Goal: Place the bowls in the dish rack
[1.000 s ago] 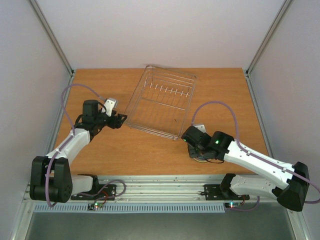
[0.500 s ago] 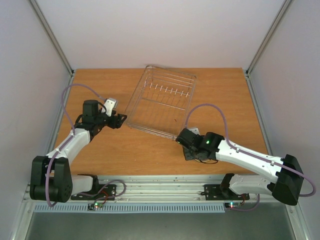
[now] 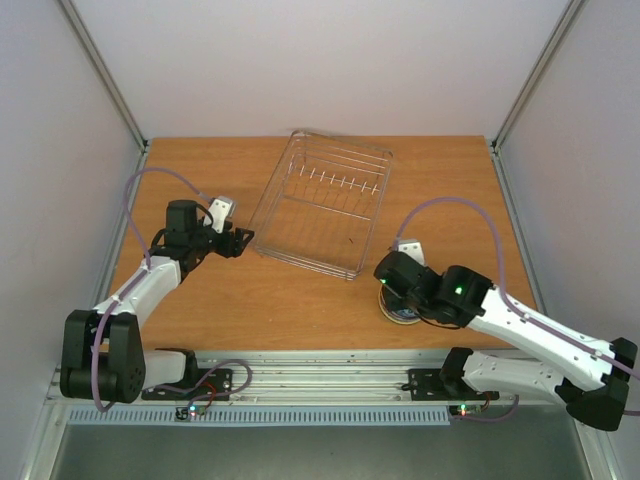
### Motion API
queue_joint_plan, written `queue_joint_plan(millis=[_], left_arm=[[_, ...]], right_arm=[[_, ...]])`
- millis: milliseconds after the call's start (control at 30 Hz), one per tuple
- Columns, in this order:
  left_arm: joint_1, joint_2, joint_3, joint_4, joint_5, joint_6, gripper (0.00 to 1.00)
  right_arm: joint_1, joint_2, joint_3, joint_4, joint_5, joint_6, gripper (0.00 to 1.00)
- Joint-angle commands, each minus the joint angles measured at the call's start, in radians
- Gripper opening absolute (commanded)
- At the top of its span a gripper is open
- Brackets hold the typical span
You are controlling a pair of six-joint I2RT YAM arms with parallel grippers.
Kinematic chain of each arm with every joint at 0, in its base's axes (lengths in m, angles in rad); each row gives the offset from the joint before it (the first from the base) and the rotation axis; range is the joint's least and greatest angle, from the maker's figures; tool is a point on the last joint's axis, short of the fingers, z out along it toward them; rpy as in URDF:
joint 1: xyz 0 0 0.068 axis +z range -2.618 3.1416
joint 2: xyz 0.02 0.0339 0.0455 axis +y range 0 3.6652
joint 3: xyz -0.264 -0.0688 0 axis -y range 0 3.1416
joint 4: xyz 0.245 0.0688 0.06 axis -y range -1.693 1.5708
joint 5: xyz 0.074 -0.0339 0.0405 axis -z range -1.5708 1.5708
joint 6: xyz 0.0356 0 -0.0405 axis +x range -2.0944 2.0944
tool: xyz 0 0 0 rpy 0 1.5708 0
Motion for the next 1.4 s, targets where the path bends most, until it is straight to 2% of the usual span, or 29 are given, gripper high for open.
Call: queue_joint_plan(millis=[0,100,167,233,300,333,633,1000,1267,1367], left_arm=[[-0.004,0.009,-0.009,0.048,0.003,0.018,0.74],[-0.005,0.014,-0.008,0.049,0.007,0.018,0.74],[-0.004,0.021,-0.006,0.049,0.007,0.019,0.74],[-0.004,0.026,-0.002,0.045,0.007,0.018,0.74],[-0.004,0.027,-0.002,0.039,0.003,0.019,0.74],[-0.004,0.024,-0.003,0.039,0.001,0.019,0.74],[-0.004,0.021,-0.008,0.043,0.000,0.024,0.74],[-0.004,0.044,-0.006,0.049,0.011,0.024,0.74],[-0.005,0.037,-0.006,0.046,0.012,0.024,0.74],[-0.005,0.033,-0.007,0.045,0.014,0.024,0.74]], right_arm=[[0.007,-0.038,0.030,-0.141,0.138,0.079,0.30],[0.007,-0.052,0.007,-0.143,0.129,0.089,0.30],[0.007,-0.045,-0.018,-0.095,0.082,0.074,0.26],[0.007,-0.020,-0.048,-0.026,0.036,0.065,0.17],[0.007,0.022,-0.067,0.024,0.001,0.056,0.03],[0.008,0.044,-0.073,0.041,-0.014,0.053,0.02],[0.037,0.191,-0.066,0.111,-0.048,0.052,0.01],[0.040,0.138,-0.013,0.020,0.032,0.049,0.02],[0.040,0.106,0.046,-0.126,0.163,0.095,0.11],[0.037,0.085,0.040,-0.190,0.212,0.157,0.19]])
